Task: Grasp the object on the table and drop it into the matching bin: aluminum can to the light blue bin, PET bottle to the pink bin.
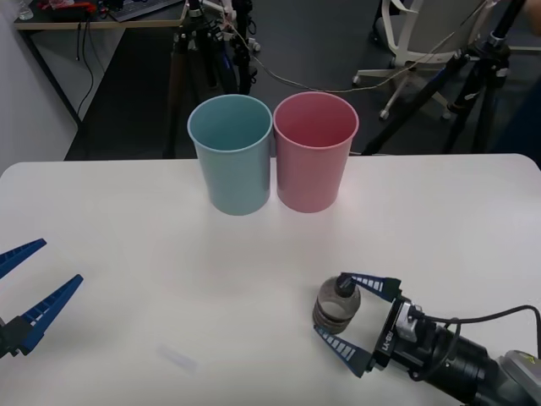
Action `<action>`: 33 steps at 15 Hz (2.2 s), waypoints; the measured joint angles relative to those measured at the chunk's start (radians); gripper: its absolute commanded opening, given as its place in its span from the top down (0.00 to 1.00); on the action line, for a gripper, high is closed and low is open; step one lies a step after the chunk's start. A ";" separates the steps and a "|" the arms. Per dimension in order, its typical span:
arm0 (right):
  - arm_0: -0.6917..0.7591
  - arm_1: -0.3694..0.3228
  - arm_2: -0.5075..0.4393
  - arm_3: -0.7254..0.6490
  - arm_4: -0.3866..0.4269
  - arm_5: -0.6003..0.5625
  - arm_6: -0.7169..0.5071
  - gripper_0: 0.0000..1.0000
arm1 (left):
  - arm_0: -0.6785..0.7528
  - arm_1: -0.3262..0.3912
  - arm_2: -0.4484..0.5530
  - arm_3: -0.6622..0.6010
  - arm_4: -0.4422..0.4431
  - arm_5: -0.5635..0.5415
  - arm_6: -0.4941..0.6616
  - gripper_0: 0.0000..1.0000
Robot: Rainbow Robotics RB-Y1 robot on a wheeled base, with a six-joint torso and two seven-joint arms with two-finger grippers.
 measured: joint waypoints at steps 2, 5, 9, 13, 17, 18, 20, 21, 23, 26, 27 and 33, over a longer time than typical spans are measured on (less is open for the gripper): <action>-0.011 0.021 0.000 -0.001 0.012 0.017 -0.003 0.00 | 0.000 0.000 0.000 0.000 0.000 0.000 0.000 0.00; -0.022 0.046 0.003 -0.001 0.030 0.032 -0.008 0.00 | 0.000 0.000 0.000 0.000 0.000 0.000 0.000 0.00; -0.031 0.067 0.006 -0.001 0.049 0.043 -0.016 0.28 | 0.000 0.000 0.000 0.000 0.000 0.000 0.000 0.00; -0.034 0.070 0.002 -0.001 0.054 0.041 -0.020 1.00 | 0.000 0.000 0.000 0.000 0.000 0.000 0.000 0.00; -0.031 0.049 0.001 -0.001 0.050 0.027 -0.029 1.00 | 0.000 0.000 0.000 0.000 0.000 0.000 0.000 0.00; -0.030 0.047 0.000 -0.001 0.050 0.023 -0.031 1.00 | 0.000 0.000 0.000 0.000 0.000 0.000 0.000 0.00; -0.029 0.043 -0.001 -0.001 0.048 0.019 -0.032 1.00 | 0.000 0.000 0.000 0.000 0.000 0.000 0.000 0.00; -0.028 0.040 -0.001 -0.001 0.046 0.018 -0.032 1.00 | 0.000 0.000 0.000 0.000 0.000 0.000 0.000 0.00; -0.016 0.029 -0.002 -0.014 0.035 0.018 -0.032 1.00 | 0.000 0.000 0.000 0.000 0.000 0.000 0.000 0.00; 0.058 -0.026 -0.004 -0.122 0.001 0.067 -0.034 1.00 | 0.000 0.000 0.000 0.000 0.000 0.000 0.000 0.00; 0.090 -0.050 -0.009 -0.168 -0.012 0.089 -0.037 1.00 | 0.000 0.000 0.000 0.000 0.000 0.000 0.000 0.00; 0.296 -0.122 -0.137 -0.385 -0.070 0.154 -0.074 1.00 | 0.000 0.000 0.000 0.000 0.000 0.000 0.000 0.00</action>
